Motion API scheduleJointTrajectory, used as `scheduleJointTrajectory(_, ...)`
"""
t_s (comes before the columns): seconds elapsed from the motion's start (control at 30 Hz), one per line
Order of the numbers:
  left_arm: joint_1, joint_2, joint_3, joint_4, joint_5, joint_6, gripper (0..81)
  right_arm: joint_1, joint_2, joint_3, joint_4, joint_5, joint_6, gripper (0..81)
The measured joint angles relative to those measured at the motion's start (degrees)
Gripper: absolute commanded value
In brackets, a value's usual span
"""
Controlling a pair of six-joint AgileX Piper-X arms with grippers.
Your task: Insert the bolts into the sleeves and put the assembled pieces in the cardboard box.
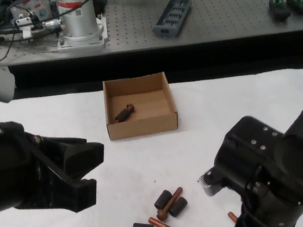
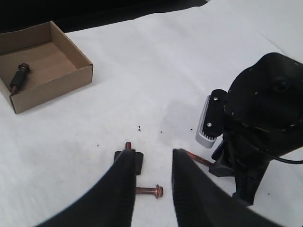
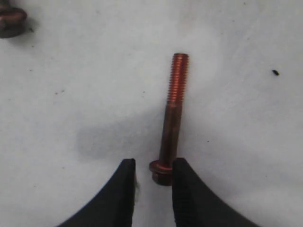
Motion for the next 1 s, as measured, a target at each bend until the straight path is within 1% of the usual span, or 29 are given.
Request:
scheduleJointTrajectory(0.13,0.00,0.00,0.00,0.00,0.00,0.00,20.1,-1.99,0.00,0.00,-0.25,0.00,0.00,20.4)
scheduleJointTrajectory(0.23,0.00,0.00,0.00,0.00,0.00,0.00,20.1,-2.60,0.00,0.00,-0.22,-0.57,0.00,20.4)
scheduleJointTrajectory(1.0,0.00,0.00,0.00,0.00,0.00,0.00,20.1,-2.60,0.00,1.17,-1.42,-3.29,0.75,20.4)
